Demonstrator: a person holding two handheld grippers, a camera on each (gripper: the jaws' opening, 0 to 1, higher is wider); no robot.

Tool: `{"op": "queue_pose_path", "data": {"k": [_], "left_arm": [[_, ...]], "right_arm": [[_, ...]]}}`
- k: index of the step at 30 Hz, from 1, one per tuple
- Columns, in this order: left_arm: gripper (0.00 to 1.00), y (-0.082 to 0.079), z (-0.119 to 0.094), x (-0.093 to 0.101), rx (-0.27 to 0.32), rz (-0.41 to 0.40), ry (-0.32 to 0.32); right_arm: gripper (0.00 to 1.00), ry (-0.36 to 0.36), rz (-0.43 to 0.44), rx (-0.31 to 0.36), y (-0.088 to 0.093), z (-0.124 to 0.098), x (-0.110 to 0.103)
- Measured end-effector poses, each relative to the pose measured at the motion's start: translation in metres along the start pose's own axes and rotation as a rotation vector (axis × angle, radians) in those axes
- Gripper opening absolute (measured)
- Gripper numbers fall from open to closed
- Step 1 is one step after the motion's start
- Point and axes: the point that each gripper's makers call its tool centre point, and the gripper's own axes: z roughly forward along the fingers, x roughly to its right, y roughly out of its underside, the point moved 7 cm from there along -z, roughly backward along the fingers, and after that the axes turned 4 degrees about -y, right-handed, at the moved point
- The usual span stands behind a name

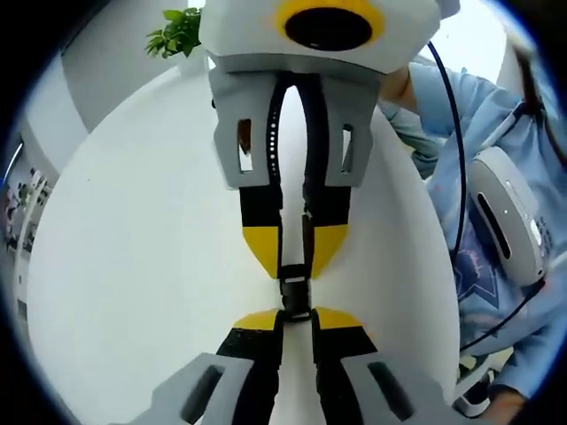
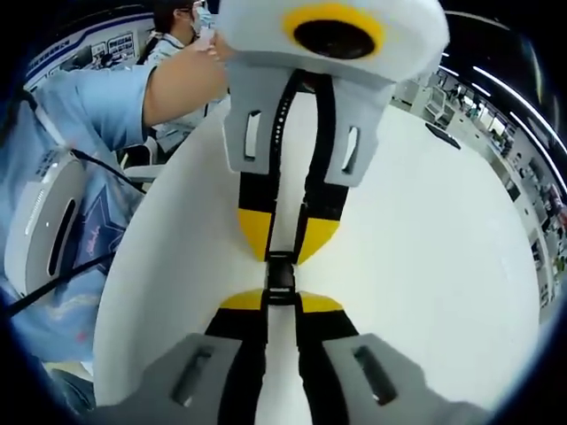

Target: Snap the two parts of the plastic buckle together until the buckle closes and remains connected.

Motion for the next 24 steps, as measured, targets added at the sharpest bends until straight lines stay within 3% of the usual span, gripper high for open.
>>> {"op": "queue_pose_path", "data": {"k": [8,24], "left_arm": [[0.11,-0.003,0.004,-0.019,0.031,-0.022,0.004],[0.11,-0.014,0.010,-0.067,0.035,-0.029,-0.014]], "right_arm": [[0.11,0.030,0.031,-0.007,0.008,-0.003,0.015],[0.11,0.089,0.094,-0.007,0.020,-0.007,0.061]]}}
